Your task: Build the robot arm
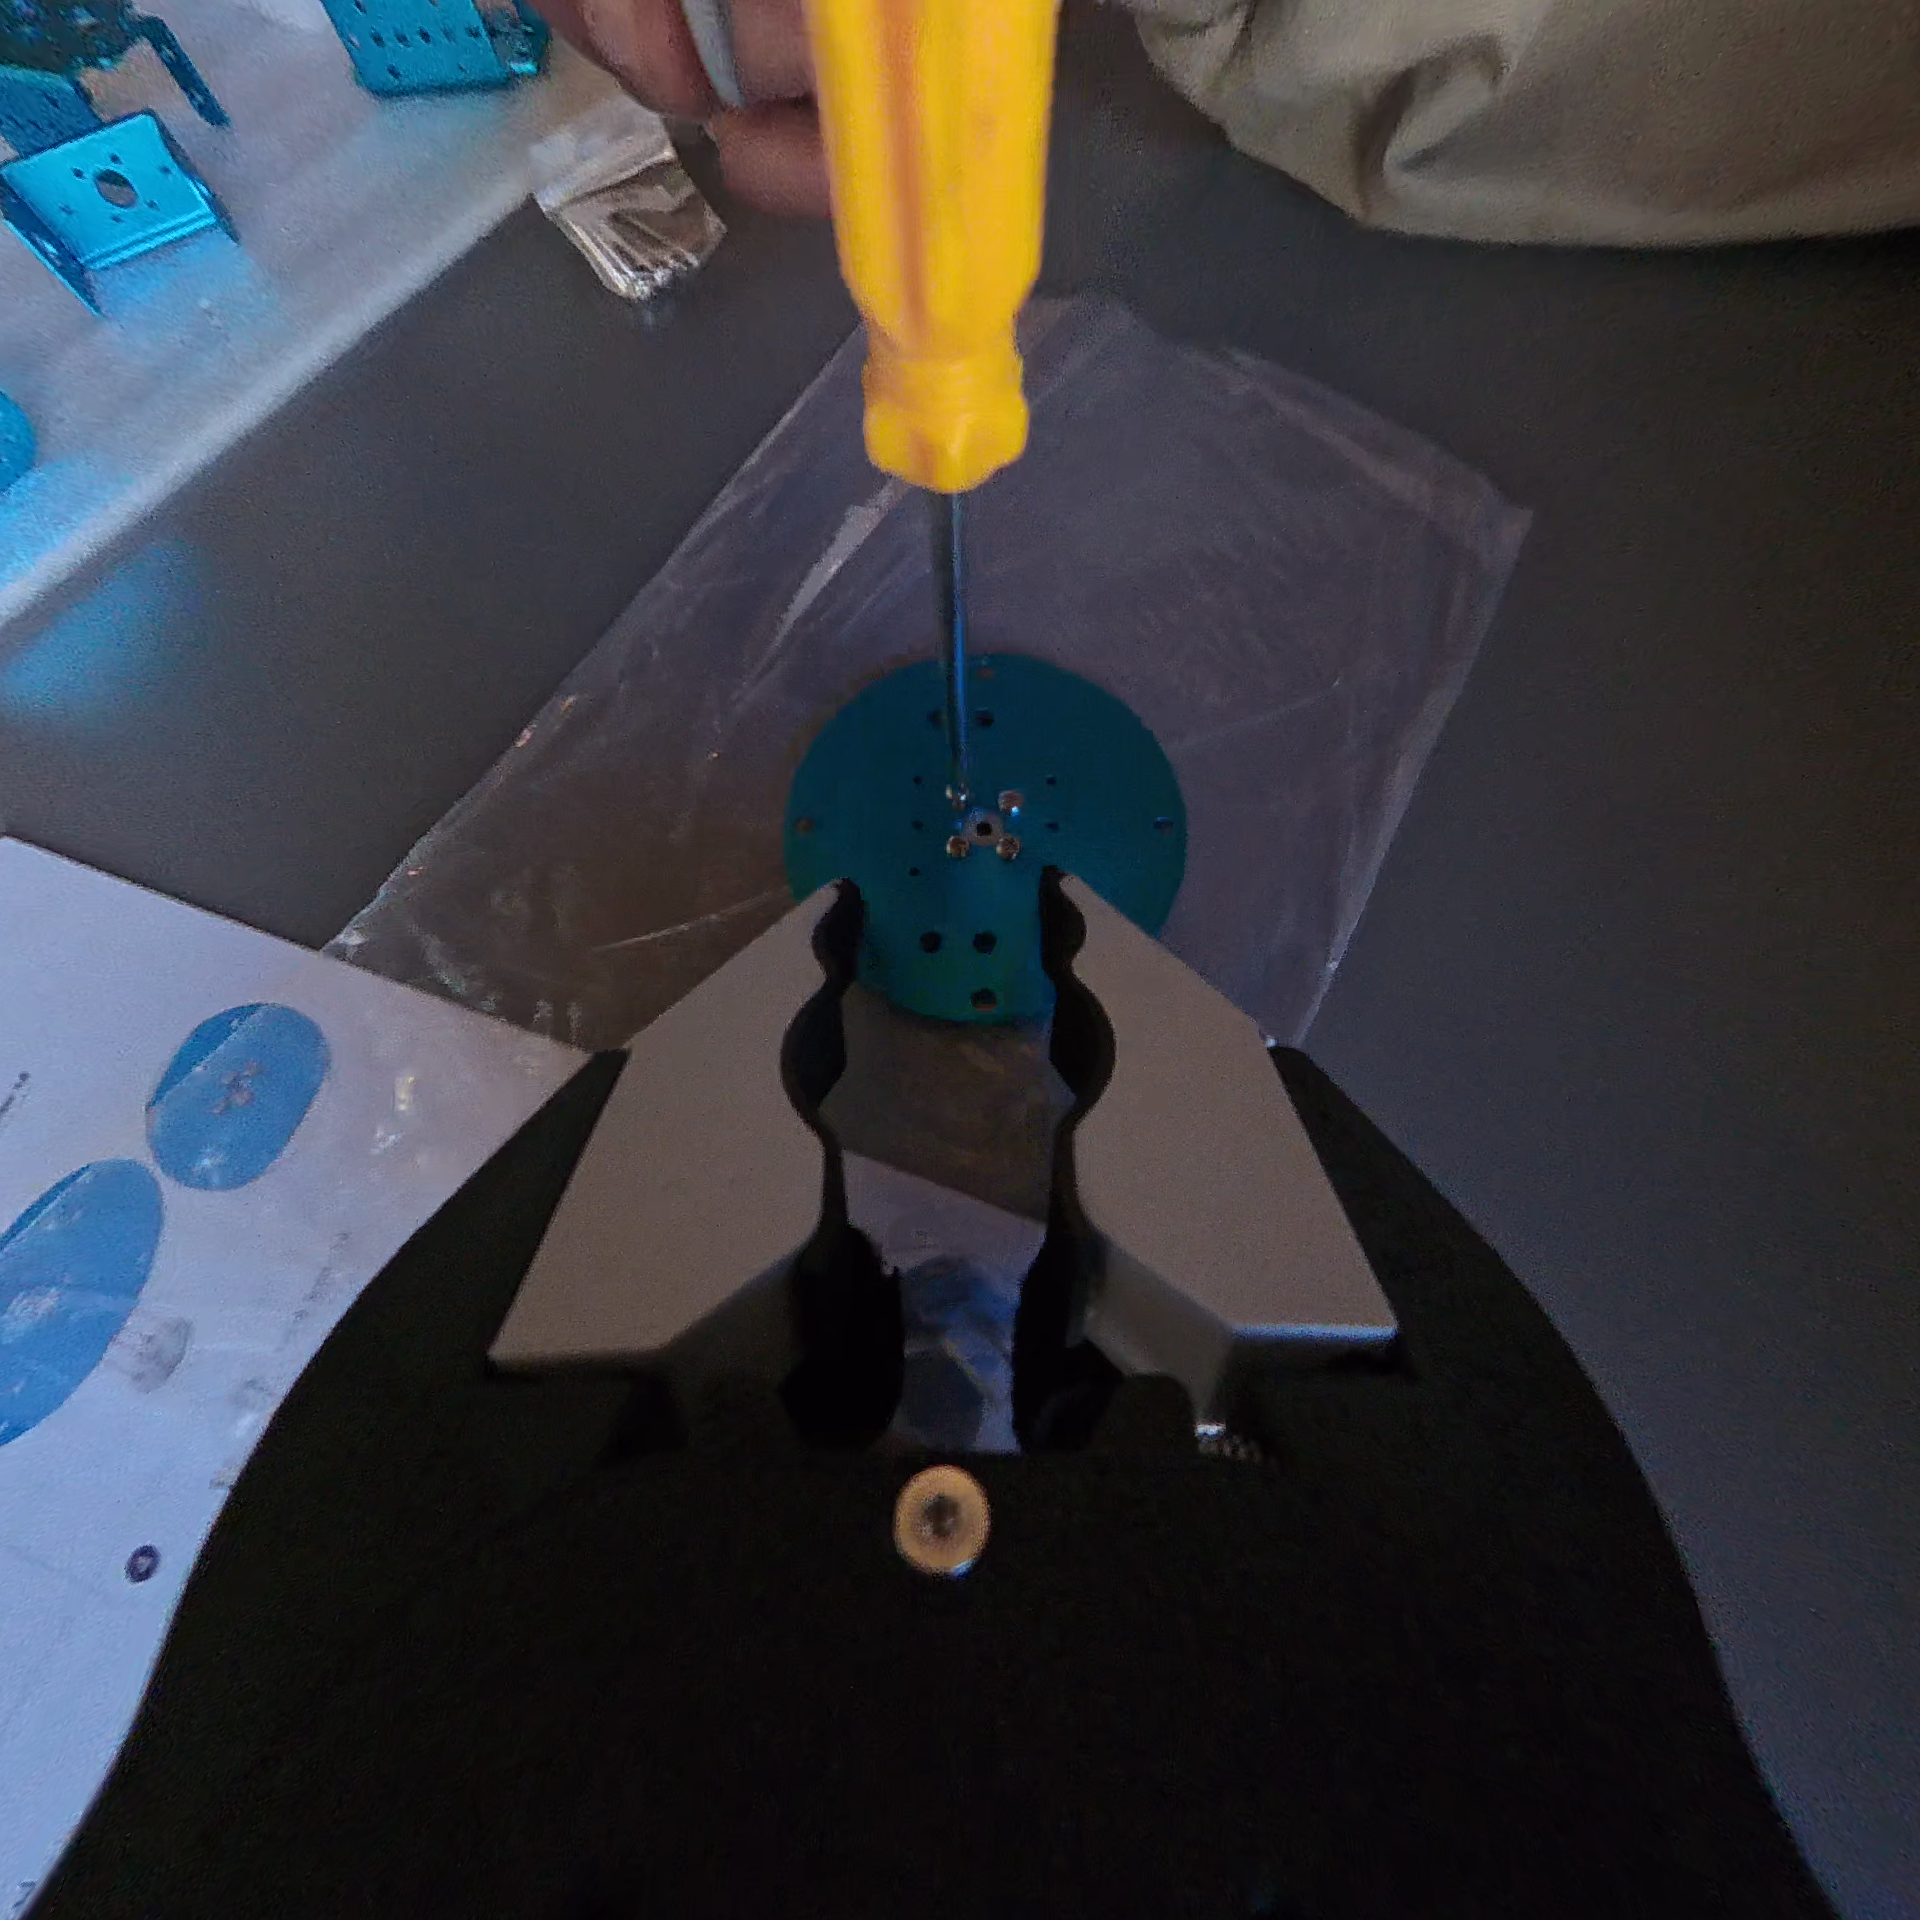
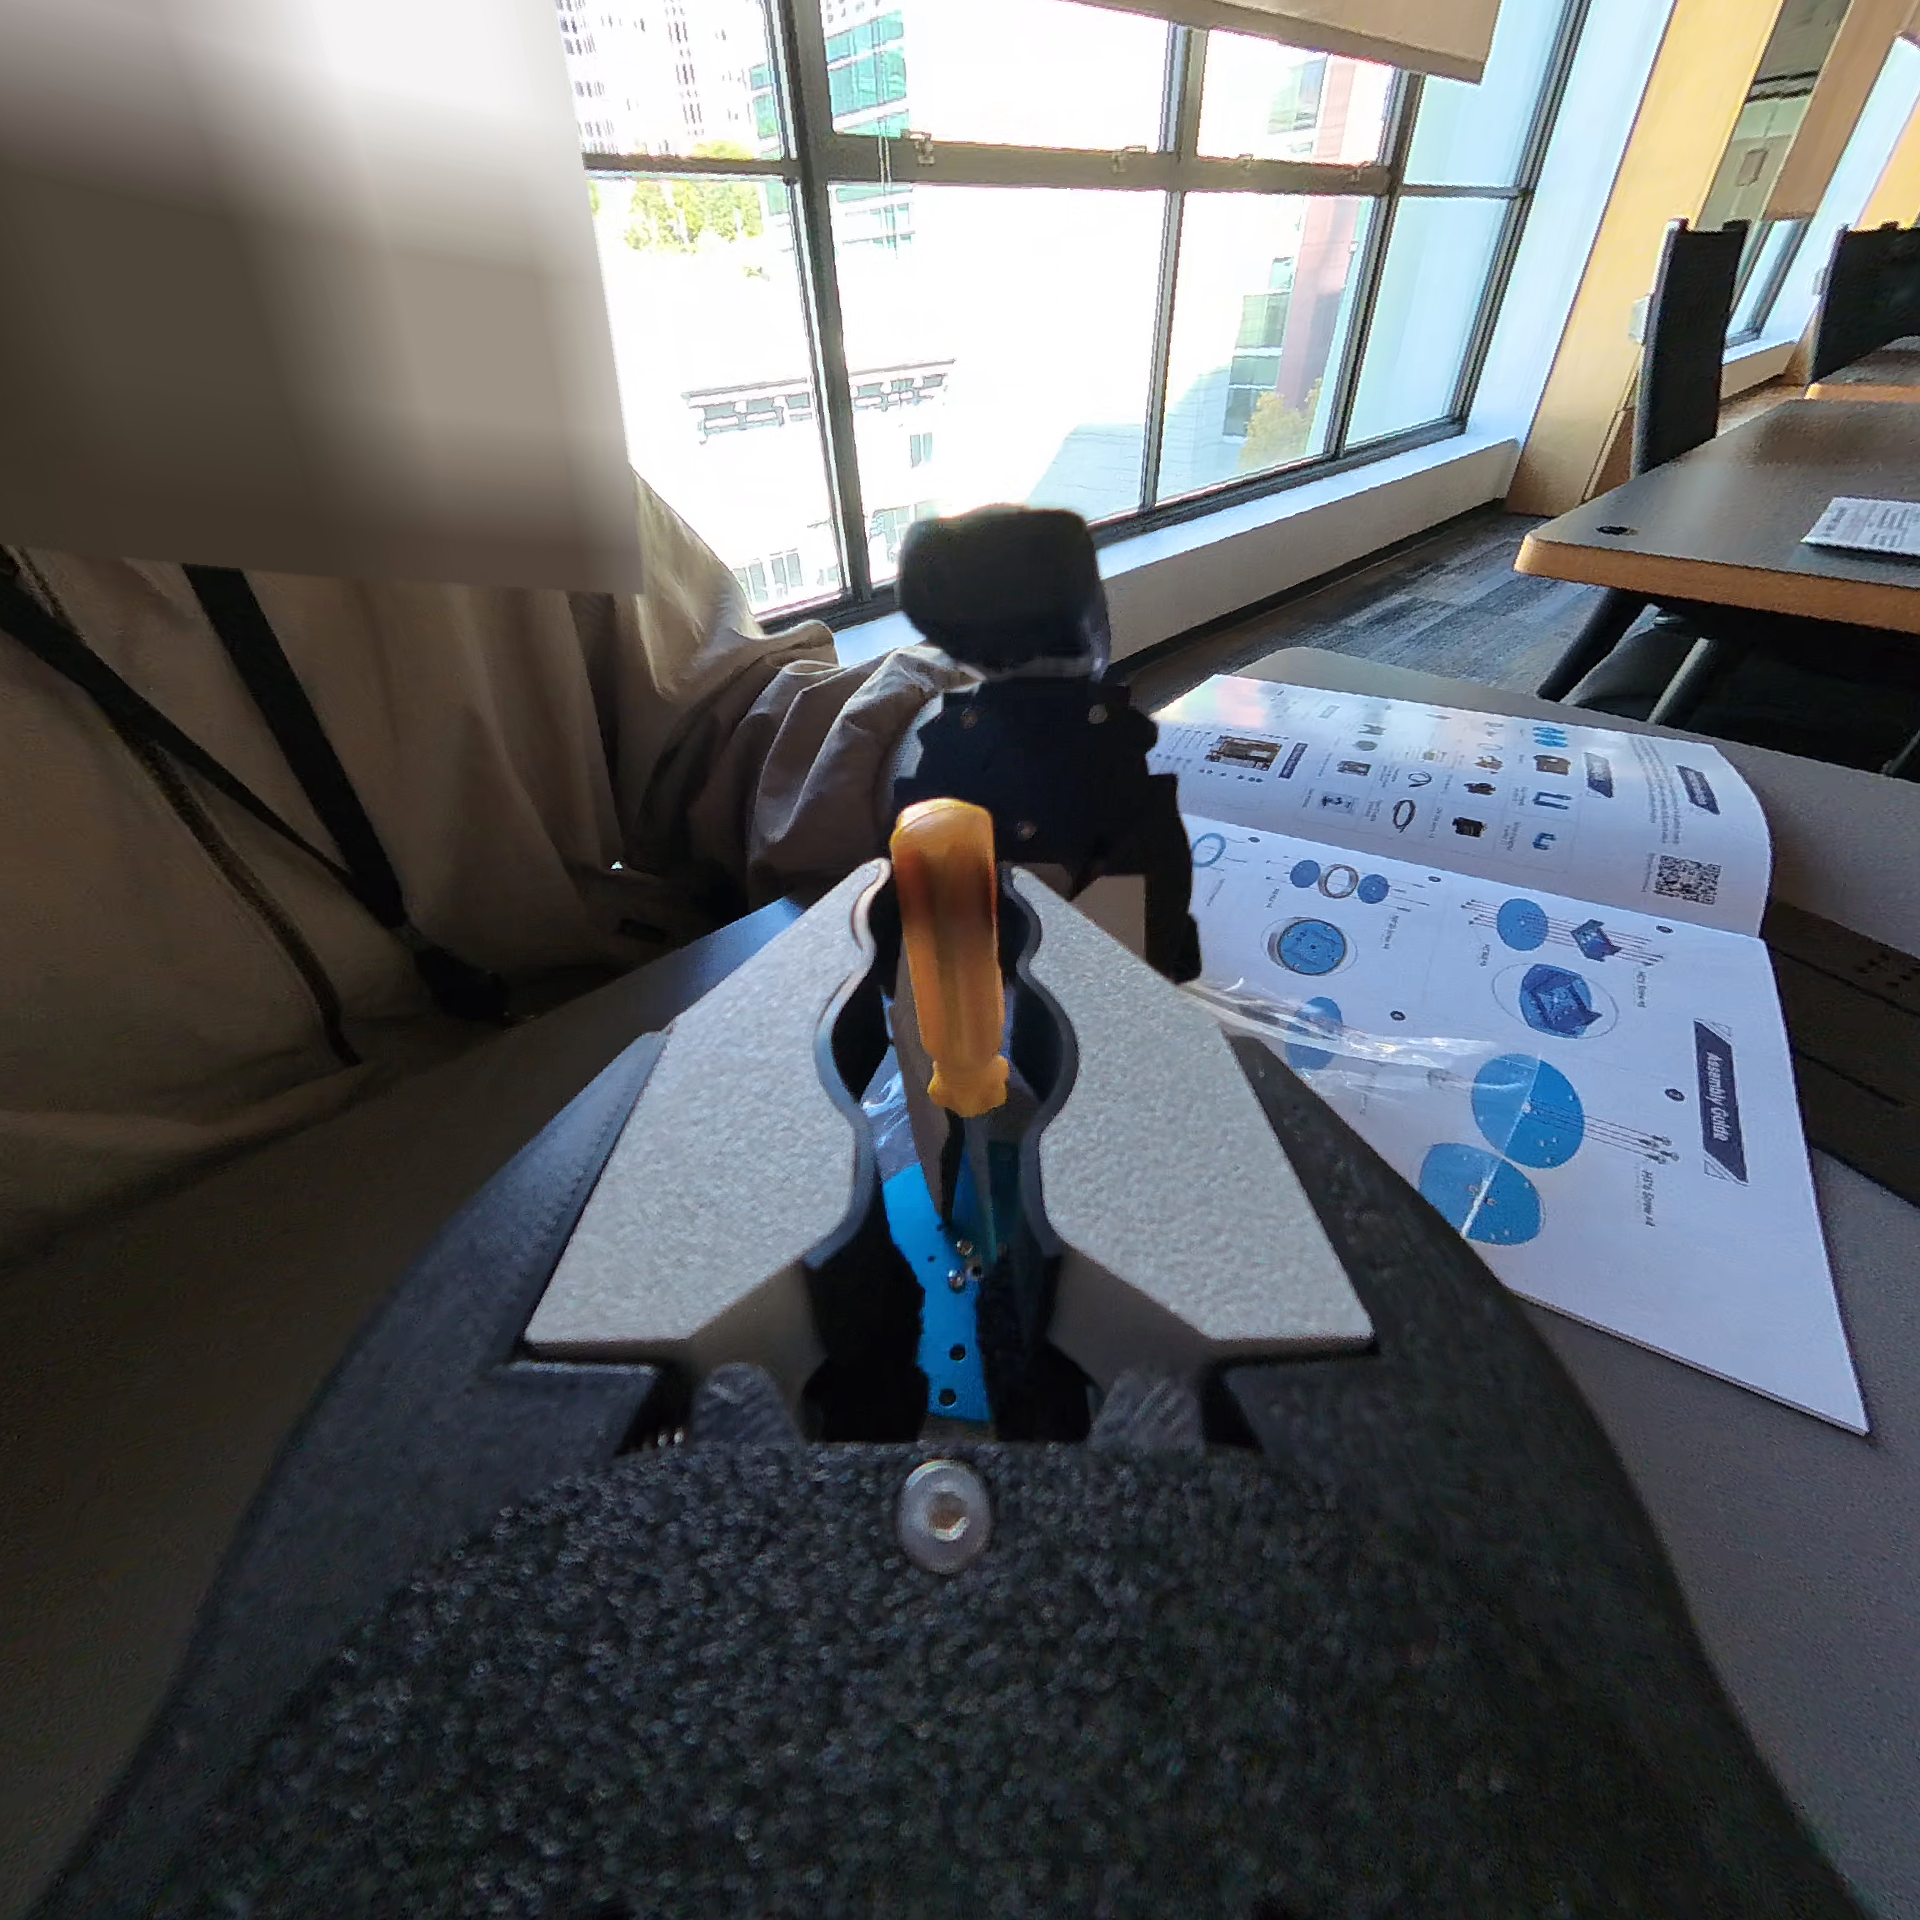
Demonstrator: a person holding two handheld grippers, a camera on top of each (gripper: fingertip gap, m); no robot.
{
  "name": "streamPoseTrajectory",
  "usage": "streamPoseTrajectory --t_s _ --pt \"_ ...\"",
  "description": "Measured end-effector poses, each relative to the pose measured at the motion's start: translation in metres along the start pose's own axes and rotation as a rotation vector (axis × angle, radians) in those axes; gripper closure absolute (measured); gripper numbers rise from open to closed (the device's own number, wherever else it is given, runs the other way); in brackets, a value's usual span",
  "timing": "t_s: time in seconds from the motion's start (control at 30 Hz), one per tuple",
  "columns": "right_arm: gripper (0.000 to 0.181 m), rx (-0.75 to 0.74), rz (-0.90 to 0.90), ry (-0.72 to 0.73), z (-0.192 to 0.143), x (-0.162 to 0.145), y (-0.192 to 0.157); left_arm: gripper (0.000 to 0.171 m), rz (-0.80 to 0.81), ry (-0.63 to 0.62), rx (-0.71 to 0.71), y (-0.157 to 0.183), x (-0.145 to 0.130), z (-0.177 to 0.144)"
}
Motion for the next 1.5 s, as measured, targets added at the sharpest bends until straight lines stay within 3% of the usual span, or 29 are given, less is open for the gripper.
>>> streamPoseTrajectory --t_s 0.27,0.63,0.77,1.1,1.27,1.5 --pt "0.165 -0.115 0.008 0.000 -0.003 0.000 0.001 0.143 -0.022 -0.013 -0.036 0.003 0.000 0.002" --pt "0.165 -0.650 -0.041 -0.065 -0.002 -0.001 -0.011 0.143 -0.013 -0.008 -0.018 0.003 0.000 0.002" --pt "0.165 -0.864 0.047 -0.048 -0.001 0.000 -0.009 0.144 -0.016 -0.009 -0.022 0.003 0.000 0.002" --pt "0.165 -1.343 0.066 -0.149 0.011 0.002 -0.006 0.146 -0.020 -0.008 -0.025 0.003 0.000 0.002" --pt "0.166 -1.588 0.114 -0.070 0.008 0.001 -0.010 0.148 -0.024 -0.011 -0.015 0.002 0.000 0.003" --pt "0.166 -1.672 0.086 -0.051 0.016 0.000 -0.005 0.146 -0.026 -0.007 -0.018 0.001 0.001 0.002"
Point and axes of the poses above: each gripper's, where its closed fingertips meet, z out along the fingers, x out of its top, y = z × x across the jaws, the point moved 3 cm from there along -z, back along the fingers, and after that the axes turned 10 degrees about x, right-handed, at the moved point
